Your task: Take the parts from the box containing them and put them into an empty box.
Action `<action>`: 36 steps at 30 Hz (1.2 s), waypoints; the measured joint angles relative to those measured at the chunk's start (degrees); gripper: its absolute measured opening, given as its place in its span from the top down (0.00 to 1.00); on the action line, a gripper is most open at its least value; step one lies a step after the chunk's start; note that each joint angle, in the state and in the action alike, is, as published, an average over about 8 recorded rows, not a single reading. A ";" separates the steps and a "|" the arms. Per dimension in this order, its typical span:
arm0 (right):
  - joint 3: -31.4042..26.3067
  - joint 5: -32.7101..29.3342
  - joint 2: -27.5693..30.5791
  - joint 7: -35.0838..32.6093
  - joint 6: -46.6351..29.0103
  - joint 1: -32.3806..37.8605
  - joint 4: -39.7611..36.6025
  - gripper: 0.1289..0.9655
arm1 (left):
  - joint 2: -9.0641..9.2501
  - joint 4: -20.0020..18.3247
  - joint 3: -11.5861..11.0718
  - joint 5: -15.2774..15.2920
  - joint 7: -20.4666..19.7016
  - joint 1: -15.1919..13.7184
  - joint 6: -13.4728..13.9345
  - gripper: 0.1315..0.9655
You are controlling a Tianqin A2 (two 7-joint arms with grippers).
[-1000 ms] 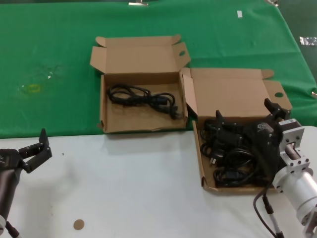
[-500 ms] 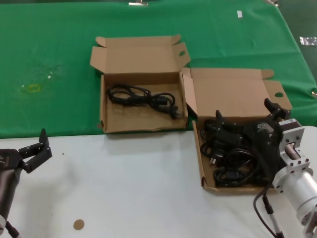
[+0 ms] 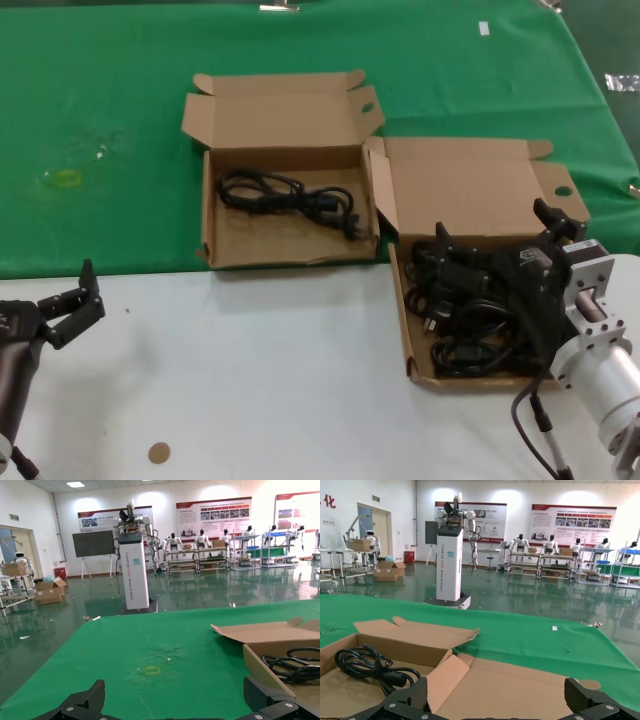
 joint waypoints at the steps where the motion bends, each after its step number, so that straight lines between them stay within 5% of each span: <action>1: 0.00 0.00 0.00 0.00 0.00 0.00 0.00 0.00 | 0.00 0.00 0.00 0.00 0.00 0.00 0.00 0.00; 36: 0.00 0.00 0.00 0.00 0.00 0.00 0.00 0.00 | 0.00 0.00 0.00 0.00 0.00 0.00 0.00 0.00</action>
